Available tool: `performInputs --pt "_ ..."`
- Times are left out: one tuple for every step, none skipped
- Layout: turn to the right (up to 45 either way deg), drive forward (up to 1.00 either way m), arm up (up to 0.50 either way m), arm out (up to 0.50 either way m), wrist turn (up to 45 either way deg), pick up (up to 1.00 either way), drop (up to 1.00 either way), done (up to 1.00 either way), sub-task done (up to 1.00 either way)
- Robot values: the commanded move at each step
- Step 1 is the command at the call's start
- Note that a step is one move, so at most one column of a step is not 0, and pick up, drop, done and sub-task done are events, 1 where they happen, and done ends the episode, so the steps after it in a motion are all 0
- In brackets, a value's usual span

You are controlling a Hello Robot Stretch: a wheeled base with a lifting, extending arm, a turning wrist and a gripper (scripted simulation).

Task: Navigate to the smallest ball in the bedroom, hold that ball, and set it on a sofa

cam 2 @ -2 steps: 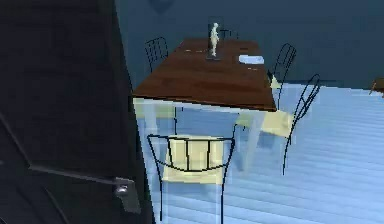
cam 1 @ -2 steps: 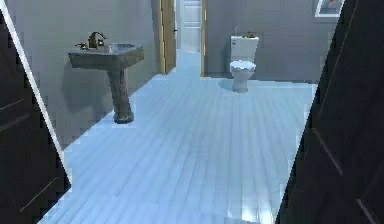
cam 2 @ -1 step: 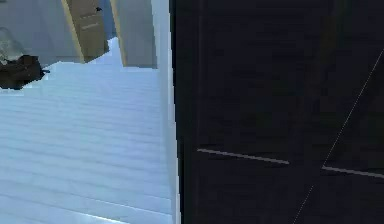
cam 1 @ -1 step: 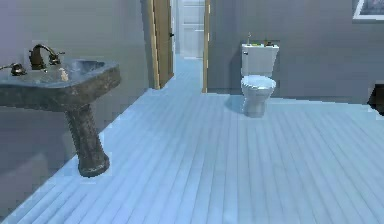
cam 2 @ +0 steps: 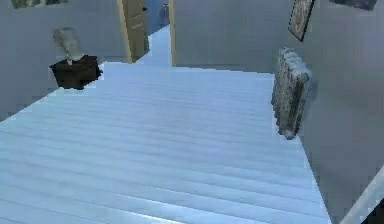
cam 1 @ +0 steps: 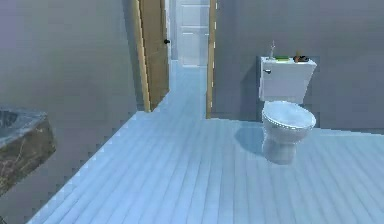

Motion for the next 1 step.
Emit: performInputs --pt "0.0 1.0 0.0 0.0 0.0 0.0 0.0 0.0 0.0"
